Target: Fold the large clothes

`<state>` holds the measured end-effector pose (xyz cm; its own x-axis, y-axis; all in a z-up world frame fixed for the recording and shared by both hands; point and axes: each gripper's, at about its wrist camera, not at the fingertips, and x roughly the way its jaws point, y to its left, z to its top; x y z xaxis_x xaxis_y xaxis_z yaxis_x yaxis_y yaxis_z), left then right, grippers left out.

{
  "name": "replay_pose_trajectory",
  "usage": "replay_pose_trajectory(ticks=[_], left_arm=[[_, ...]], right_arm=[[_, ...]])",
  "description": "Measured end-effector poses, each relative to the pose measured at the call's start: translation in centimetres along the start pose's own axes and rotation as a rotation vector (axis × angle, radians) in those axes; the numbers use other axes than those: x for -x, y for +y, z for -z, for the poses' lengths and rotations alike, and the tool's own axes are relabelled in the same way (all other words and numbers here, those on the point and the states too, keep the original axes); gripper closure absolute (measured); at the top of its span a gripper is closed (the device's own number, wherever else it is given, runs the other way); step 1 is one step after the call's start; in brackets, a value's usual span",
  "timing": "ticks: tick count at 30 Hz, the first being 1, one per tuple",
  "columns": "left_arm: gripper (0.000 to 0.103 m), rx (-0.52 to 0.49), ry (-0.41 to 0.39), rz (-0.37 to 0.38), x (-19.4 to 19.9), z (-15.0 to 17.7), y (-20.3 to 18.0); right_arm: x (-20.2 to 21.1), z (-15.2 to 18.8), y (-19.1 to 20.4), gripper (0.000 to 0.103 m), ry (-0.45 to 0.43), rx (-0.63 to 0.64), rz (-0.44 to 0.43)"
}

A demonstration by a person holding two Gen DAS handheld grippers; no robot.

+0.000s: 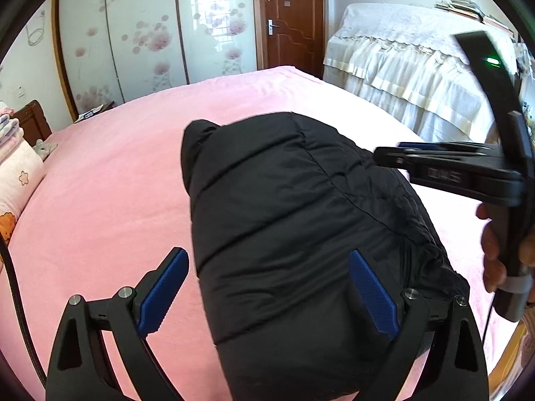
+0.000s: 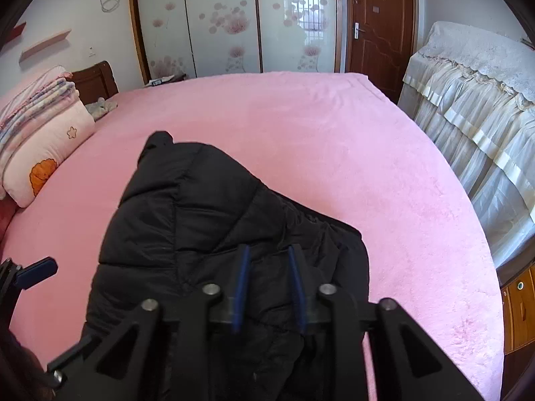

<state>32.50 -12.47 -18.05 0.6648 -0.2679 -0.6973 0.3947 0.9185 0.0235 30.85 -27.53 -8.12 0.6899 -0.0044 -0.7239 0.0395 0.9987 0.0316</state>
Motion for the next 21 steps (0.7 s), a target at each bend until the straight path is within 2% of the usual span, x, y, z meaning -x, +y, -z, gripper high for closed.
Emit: replay_pose_trajectory(ticks=[2,5,9,13,16,21], left_arm=[[0.007,0.002,0.002,-0.004,0.4,-1.0,0.7],[0.007,0.007,0.021,0.004,1.0,-2.5,1.9],[0.007,0.054,0.017,-0.013,2.3,-4.6,4.0],[0.007,0.088,0.003,-0.001,3.3,-6.1,5.8],[0.001,0.107,0.010,-0.024,3.0,-6.8,6.9],[0.001,0.124,0.081,-0.007,0.3,-6.6,8.1]], right_arm=[[1.2,-0.2,-0.1,0.053,-0.028,-0.001,-0.002],[2.8,-0.6,-0.3,0.045,-0.057,0.003,-0.016],[5.1,-1.6,-1.0,0.030,-0.069,0.005,-0.040],[7.1,-2.3,-2.1,0.021,-0.105,-0.001,0.020],[7.5,-2.5,-2.8,0.013,-0.088,-0.021,0.002],[6.5,-2.1,-3.0,0.000,-0.043,-0.048,-0.018]])
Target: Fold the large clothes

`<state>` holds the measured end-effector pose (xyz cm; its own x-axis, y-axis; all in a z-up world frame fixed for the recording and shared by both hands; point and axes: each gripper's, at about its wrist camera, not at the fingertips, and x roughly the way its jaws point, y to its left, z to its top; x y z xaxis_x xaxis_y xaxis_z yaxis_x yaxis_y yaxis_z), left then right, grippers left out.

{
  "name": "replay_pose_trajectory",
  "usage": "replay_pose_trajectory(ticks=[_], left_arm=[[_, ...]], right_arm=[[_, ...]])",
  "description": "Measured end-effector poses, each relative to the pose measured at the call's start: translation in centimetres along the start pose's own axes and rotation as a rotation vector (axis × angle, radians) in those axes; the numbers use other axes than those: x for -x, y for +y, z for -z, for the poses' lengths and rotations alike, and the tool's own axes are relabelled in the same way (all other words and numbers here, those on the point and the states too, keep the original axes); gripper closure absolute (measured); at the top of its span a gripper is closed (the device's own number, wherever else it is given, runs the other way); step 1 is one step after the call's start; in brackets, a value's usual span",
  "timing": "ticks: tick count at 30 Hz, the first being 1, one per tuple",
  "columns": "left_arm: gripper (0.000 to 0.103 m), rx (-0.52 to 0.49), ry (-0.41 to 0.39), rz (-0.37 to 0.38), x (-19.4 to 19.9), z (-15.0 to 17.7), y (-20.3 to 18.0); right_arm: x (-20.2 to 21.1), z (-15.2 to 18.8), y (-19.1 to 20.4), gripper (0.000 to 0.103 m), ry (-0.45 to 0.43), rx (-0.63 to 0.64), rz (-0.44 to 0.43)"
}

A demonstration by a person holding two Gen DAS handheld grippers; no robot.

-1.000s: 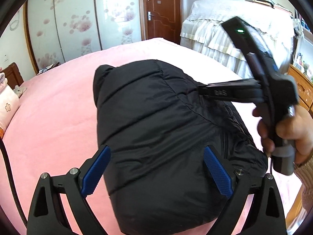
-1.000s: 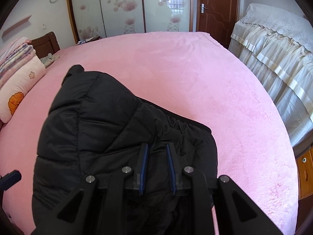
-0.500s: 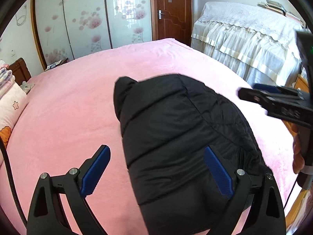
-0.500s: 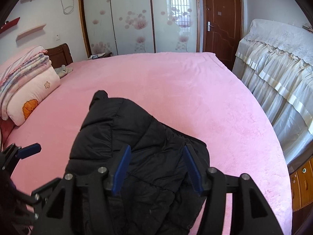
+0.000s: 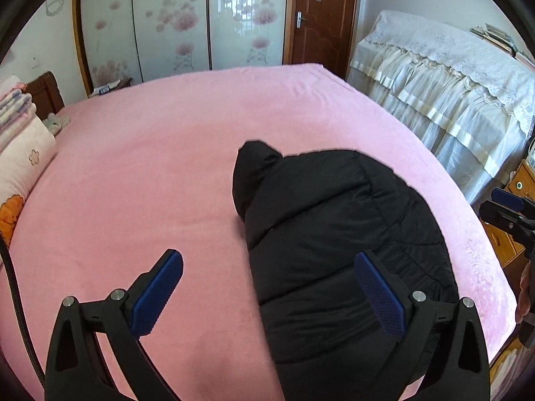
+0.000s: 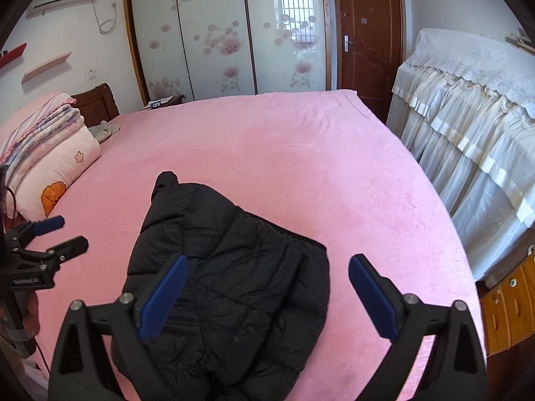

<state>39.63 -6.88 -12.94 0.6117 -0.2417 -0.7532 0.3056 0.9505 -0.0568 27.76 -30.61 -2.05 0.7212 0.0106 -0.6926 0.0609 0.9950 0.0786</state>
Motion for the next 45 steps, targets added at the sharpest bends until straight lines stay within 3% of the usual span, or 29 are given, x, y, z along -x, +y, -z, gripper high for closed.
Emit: replay_pose_trajectory(ticks=[3,9,14,20,24,32,39,45], left_arm=[[0.001,0.009,0.072,0.050,-2.5,0.7,0.4],[0.001,0.033,0.183,0.125,-7.8,2.7,0.4],[0.001,0.046,0.227,0.172,-11.0,3.7,-0.1],[0.000,0.066,0.250,0.234,-13.2,4.2,-0.3],[0.000,0.096,0.284,0.272,-14.5,4.5,-0.1],[0.000,0.126,0.331,0.351,-16.7,5.1,0.4],[0.000,0.214,0.413,0.471,-18.9,5.5,1.5],[0.000,0.154,0.413,0.507,-18.7,6.0,1.1]], right_arm=[[-1.7,0.5,0.3,0.000,0.059,-0.017,-0.044],[-5.7,2.5,1.3,0.000,0.165,0.018,0.005],[-9.1,4.5,-0.7,0.000,0.271,-0.015,0.045],[-11.9,6.4,-5.0,0.000,0.385,-0.168,-0.058],[-14.2,8.3,-7.7,0.000,0.459,-0.311,-0.192],[-17.8,11.9,-10.2,0.000,0.489,-0.513,-0.424],[-18.7,13.2,-10.8,0.000,0.510,-0.554,-0.534],[-19.2,13.5,-10.4,0.000,0.526,-0.559,-0.596]])
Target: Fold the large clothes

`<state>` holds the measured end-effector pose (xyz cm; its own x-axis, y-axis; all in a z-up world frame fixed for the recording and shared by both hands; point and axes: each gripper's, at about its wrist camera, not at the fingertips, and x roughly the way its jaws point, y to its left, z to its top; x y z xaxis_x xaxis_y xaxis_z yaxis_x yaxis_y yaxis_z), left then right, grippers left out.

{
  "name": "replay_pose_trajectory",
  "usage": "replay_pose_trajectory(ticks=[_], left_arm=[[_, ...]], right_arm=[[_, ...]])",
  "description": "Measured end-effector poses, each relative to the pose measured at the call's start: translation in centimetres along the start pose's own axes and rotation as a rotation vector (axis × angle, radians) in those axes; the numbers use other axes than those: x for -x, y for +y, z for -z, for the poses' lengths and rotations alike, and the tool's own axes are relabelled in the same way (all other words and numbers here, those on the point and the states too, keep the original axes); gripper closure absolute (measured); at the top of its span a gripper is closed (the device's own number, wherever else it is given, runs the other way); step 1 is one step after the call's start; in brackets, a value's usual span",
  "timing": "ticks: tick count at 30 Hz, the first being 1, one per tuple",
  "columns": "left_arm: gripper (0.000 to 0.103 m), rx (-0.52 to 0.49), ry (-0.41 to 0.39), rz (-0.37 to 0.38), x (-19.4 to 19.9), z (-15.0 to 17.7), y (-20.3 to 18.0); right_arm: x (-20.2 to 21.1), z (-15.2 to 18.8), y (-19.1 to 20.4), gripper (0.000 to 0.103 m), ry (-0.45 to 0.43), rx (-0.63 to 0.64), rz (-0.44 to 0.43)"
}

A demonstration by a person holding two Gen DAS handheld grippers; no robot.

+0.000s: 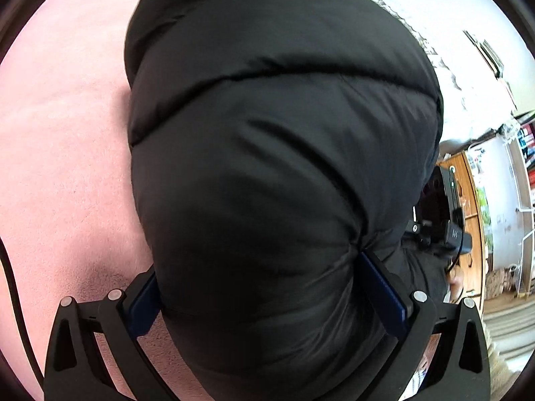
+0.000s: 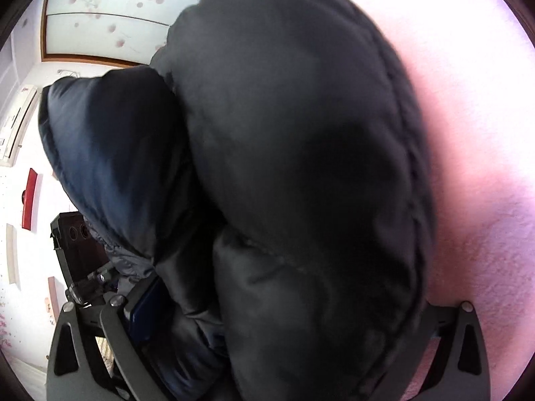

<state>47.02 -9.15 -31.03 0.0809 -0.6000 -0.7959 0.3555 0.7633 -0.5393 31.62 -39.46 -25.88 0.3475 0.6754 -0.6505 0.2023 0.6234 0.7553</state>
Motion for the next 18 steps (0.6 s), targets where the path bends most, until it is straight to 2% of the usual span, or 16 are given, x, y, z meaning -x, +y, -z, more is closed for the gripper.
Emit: replay_pose_trajectory(ticks=[10,12,13,17,18], left_arm=[[0.000,0.148,-0.001,0.097,-1.1,-1.2,2.9],[0.002,0.131,-0.014,0.101,-0.5,-1.0,3.1],[0.008,0.112,-0.021,0.100,-0.1,-0.8,2.7],[0.030,0.045,-0.028,0.107,2.3,-0.8,1.8],[0.032,0.029,-0.030,0.108,2.9,-0.8,1.5]], right_arm=[[-0.5,0.1,0.3,0.002,-0.028,0.004,-0.026],[0.0,0.7,0.3,0.009,-0.042,0.012,-0.033],[0.2,0.9,0.5,0.011,-0.047,0.016,-0.036],[1.6,2.9,2.1,0.035,-0.071,0.073,-0.039],[2.1,3.3,2.5,0.040,-0.080,0.084,-0.040]])
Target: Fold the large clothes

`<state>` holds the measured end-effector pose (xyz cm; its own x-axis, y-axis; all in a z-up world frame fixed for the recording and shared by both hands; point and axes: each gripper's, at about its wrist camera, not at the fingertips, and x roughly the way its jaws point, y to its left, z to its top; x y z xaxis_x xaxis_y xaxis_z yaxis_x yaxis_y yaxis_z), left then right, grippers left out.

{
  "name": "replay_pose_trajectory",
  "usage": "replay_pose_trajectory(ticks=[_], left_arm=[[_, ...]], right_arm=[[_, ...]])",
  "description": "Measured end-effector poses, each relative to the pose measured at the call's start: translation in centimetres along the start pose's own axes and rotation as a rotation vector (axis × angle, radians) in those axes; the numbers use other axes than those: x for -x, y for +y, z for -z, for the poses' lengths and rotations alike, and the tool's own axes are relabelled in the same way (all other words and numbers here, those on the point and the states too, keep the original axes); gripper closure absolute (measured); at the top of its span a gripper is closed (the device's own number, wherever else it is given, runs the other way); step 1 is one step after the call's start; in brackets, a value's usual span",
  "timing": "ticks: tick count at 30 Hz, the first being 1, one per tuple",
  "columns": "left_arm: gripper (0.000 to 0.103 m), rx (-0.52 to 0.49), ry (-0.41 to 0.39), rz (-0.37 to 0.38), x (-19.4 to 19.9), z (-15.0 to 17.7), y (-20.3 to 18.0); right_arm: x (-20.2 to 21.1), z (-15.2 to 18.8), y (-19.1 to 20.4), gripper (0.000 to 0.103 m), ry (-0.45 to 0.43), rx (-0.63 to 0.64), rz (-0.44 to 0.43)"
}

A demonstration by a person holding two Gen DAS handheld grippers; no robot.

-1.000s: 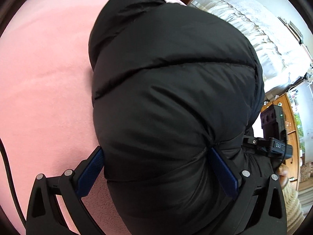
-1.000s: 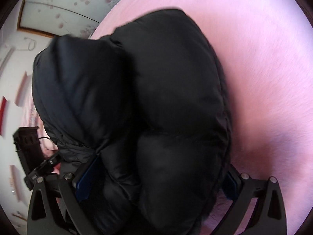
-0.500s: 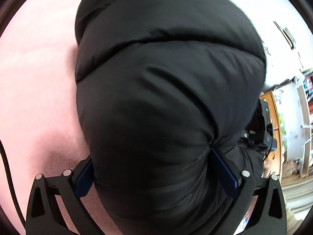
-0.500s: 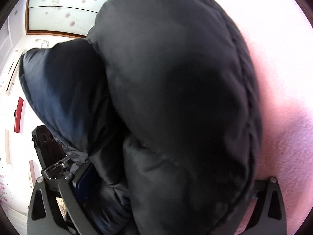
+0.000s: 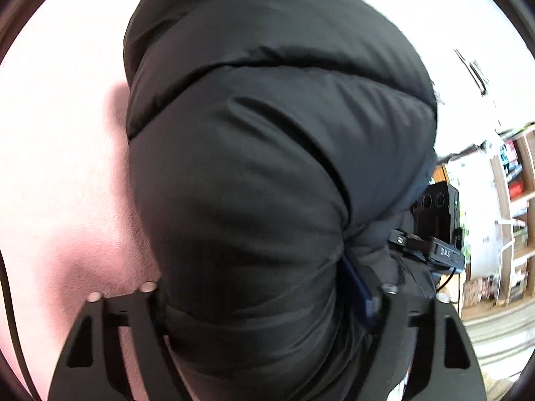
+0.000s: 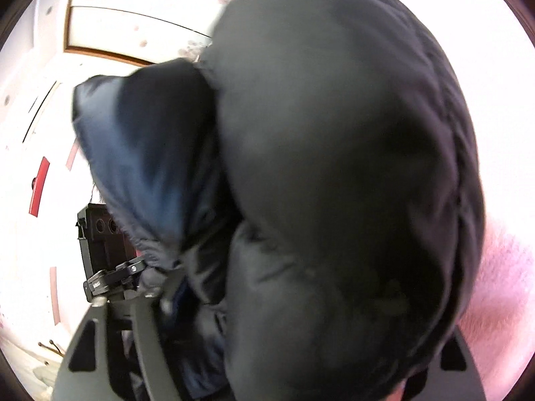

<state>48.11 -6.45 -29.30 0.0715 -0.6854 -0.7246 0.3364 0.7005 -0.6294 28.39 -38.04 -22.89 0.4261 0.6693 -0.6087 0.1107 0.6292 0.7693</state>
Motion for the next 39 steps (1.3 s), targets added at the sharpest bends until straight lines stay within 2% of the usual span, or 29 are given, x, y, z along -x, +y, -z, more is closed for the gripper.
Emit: replay_pose_trajectory(ticks=[3,8,13,17,23,28,32,36,39], left_arm=[[0.036,-0.042,-0.012,-0.007,2.1,0.3,-1.1],[0.036,-0.062,-0.061,-0.008,6.9,1.0,-2.4],[0.036,-0.105,-0.161,-0.024,14.9,0.7,-1.7],[0.035,-0.136,-0.257,-0.076,22.7,-0.3,0.8],[0.032,-0.126,-0.322,-0.178,31.8,-4.8,8.8],[0.030,-0.099,-0.335,-0.266,35.2,-8.7,17.3],[0.026,-0.023,-0.319,-0.319,35.1,-11.7,25.2],[0.024,0.032,-0.312,-0.351,33.7,-13.8,32.1],[0.011,0.109,-0.313,-0.410,31.5,-14.7,37.0]], right_arm=[[1.1,1.1,2.0,0.048,-0.019,0.019,-0.006],[2.8,3.3,5.2,0.051,-0.045,0.036,-0.041],[3.8,4.5,10.9,0.051,-0.081,0.096,-0.087],[1.9,3.6,16.9,0.051,-0.091,0.165,-0.131],[-6.3,-0.6,26.2,0.051,-0.066,0.261,-0.191],[-14.7,-3.7,30.0,0.051,-0.038,0.266,-0.228],[-22.9,-6.3,30.9,0.051,-0.003,0.235,-0.232],[-30.5,-6.9,30.6,0.051,0.024,0.204,-0.216],[-35.0,-7.2,29.3,0.051,0.029,0.170,-0.192]])
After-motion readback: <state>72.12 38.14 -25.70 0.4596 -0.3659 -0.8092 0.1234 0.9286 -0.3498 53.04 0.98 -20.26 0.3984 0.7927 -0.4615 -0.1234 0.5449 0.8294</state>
